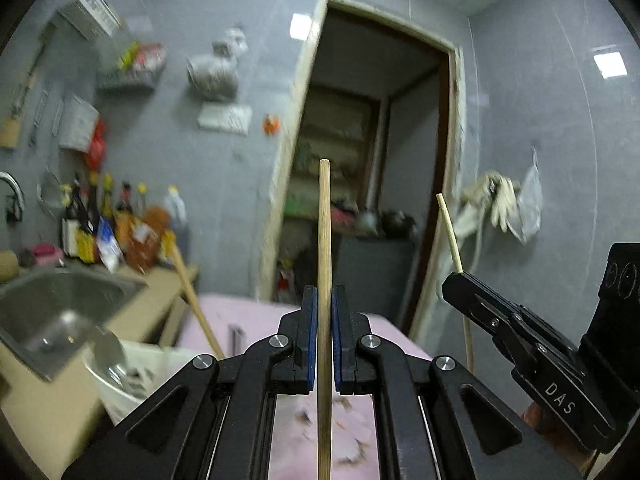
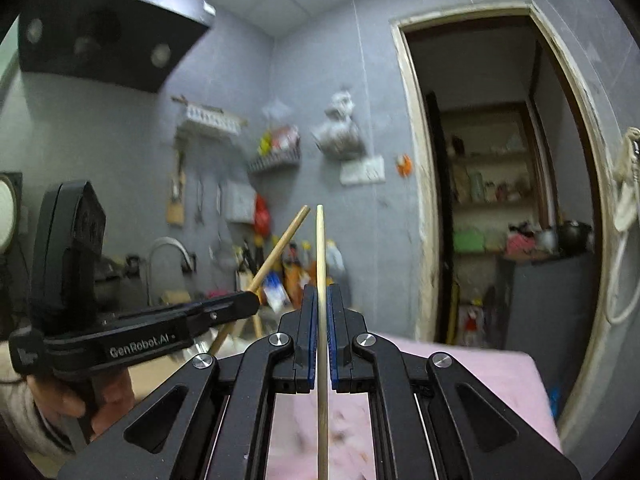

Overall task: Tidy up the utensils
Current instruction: 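Lift the chopsticks with both tools and carry them over the white caddy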

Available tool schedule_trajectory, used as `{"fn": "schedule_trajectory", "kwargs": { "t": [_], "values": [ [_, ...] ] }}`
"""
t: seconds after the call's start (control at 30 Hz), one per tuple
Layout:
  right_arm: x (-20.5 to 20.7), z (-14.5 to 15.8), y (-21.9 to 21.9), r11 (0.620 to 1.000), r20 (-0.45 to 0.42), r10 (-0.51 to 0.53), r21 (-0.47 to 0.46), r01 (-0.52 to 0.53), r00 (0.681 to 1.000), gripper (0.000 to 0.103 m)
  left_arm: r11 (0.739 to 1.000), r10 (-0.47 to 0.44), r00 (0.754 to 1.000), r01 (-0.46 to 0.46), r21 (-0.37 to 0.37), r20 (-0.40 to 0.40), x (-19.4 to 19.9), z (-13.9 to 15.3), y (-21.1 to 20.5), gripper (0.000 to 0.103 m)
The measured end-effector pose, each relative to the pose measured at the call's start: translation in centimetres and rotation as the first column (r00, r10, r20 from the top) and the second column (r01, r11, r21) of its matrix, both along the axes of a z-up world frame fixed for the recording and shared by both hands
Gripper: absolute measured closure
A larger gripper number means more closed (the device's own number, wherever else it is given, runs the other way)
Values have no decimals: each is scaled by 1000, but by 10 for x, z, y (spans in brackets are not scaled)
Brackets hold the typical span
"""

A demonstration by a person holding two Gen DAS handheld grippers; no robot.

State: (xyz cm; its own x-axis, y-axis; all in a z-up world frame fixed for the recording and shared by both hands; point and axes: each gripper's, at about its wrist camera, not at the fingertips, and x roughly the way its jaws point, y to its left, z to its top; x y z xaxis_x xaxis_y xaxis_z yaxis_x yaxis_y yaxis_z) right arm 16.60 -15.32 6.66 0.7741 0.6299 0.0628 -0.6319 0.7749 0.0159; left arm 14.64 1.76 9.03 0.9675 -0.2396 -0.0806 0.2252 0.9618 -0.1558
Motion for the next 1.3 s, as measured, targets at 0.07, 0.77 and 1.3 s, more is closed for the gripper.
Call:
{"fn": "schedule_trajectory", "kwargs": {
  "t": [0.07, 0.77, 1.3],
  "values": [
    [5, 10, 9, 999, 24, 21, 28, -22, 999, 100, 999, 39, 998, -39, -7, 56, -2, 7, 13, 99],
    [68, 2, 85, 950, 51, 66, 304, -79, 996, 100, 877, 319, 941, -249, -410, 110, 28, -4, 194, 99],
    [75, -22, 101, 973, 73, 2, 230, -19, 997, 100, 860, 460, 877, -403, -312, 136, 35, -33, 162, 99]
  ]
}}
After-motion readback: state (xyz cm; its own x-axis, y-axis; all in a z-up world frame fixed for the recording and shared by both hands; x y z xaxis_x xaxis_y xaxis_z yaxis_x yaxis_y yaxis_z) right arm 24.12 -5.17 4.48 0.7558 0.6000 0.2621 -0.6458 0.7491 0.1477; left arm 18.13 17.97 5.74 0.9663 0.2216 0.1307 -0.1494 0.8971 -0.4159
